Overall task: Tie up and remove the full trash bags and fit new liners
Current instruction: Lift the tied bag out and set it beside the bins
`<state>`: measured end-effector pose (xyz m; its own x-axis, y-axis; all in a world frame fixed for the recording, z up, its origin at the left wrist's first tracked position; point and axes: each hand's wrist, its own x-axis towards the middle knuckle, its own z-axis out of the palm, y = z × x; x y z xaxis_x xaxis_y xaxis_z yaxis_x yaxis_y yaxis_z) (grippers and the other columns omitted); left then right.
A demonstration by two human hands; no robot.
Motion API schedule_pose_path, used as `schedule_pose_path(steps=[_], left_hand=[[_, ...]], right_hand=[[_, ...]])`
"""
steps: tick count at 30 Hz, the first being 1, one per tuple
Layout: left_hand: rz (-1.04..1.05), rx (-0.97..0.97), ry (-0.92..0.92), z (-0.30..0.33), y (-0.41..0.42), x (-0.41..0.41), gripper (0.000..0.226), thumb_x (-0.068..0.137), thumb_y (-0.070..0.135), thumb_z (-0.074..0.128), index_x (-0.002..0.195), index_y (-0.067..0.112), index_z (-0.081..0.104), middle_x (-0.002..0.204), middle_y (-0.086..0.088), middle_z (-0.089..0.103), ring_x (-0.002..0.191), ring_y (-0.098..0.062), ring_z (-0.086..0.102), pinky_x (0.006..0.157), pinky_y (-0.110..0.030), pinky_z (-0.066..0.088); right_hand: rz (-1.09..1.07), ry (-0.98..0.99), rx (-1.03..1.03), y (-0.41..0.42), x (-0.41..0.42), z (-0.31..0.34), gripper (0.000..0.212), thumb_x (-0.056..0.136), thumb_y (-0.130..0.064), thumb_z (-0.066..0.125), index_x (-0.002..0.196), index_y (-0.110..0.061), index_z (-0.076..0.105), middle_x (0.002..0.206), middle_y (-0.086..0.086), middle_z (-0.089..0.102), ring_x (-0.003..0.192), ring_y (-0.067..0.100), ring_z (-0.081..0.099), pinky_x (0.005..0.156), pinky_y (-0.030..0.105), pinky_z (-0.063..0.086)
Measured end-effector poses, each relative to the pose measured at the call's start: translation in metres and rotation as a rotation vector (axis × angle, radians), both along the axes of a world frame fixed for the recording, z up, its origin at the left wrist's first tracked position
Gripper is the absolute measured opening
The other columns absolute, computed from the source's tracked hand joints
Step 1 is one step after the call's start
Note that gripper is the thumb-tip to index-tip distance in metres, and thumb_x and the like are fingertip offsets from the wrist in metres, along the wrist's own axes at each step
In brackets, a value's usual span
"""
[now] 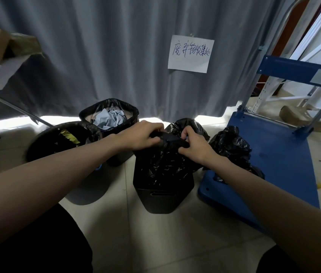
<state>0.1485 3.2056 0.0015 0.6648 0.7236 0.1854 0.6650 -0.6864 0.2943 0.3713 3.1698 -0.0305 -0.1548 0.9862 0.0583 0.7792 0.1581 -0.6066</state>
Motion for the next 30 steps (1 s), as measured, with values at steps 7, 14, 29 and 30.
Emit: schedule_pose_path(steps=[7, 14, 29, 30], left_hand=[[0.000, 0.058, 0.239, -0.001, 0.000, 0.002, 0.021, 0.089, 0.029, 0.054, 0.092, 0.019, 0.072, 0.100, 0.002, 0.052, 0.096, -0.015, 0.045, 0.086, -0.034, 0.041], [-0.064, -0.119, 0.475, -0.002, -0.014, 0.014, 0.016, 0.082, 0.019, 0.063, 0.096, 0.014, 0.065, 0.090, -0.001, 0.056, 0.084, -0.020, 0.055, 0.070, -0.027, 0.042], [-0.169, -0.199, 0.788, -0.021, -0.052, 0.002, 0.013, 0.073, 0.021, 0.072, 0.085, 0.025, 0.068, 0.083, 0.006, 0.066, 0.077, -0.017, 0.059, 0.064, -0.025, 0.045], [-0.187, -0.181, 0.803, -0.021, -0.057, -0.001, 0.012, 0.075, 0.022, 0.071, 0.086, 0.025, 0.068, 0.084, 0.006, 0.065, 0.079, -0.017, 0.060, 0.064, -0.026, 0.043]], right_hand=[[-0.110, -0.644, 0.127, -0.009, 0.013, 0.002, 0.032, 0.087, -0.021, 0.066, 0.115, -0.011, 0.054, 0.123, 0.011, 0.046, 0.116, 0.029, 0.044, 0.078, 0.039, 0.046], [0.043, -0.607, -0.089, -0.009, 0.009, 0.004, 0.032, 0.084, -0.011, 0.064, 0.103, -0.016, 0.039, 0.099, 0.011, 0.056, 0.087, 0.033, 0.058, 0.065, 0.038, 0.043], [0.483, -0.674, -0.452, -0.036, 0.004, -0.018, 0.016, 0.078, -0.020, 0.079, 0.081, -0.012, 0.065, 0.081, 0.003, 0.061, 0.082, 0.023, 0.058, 0.078, 0.037, 0.053], [0.495, -0.674, -0.462, -0.039, 0.004, -0.018, 0.015, 0.079, -0.020, 0.077, 0.084, -0.011, 0.066, 0.082, 0.003, 0.061, 0.082, 0.022, 0.057, 0.076, 0.035, 0.052]])
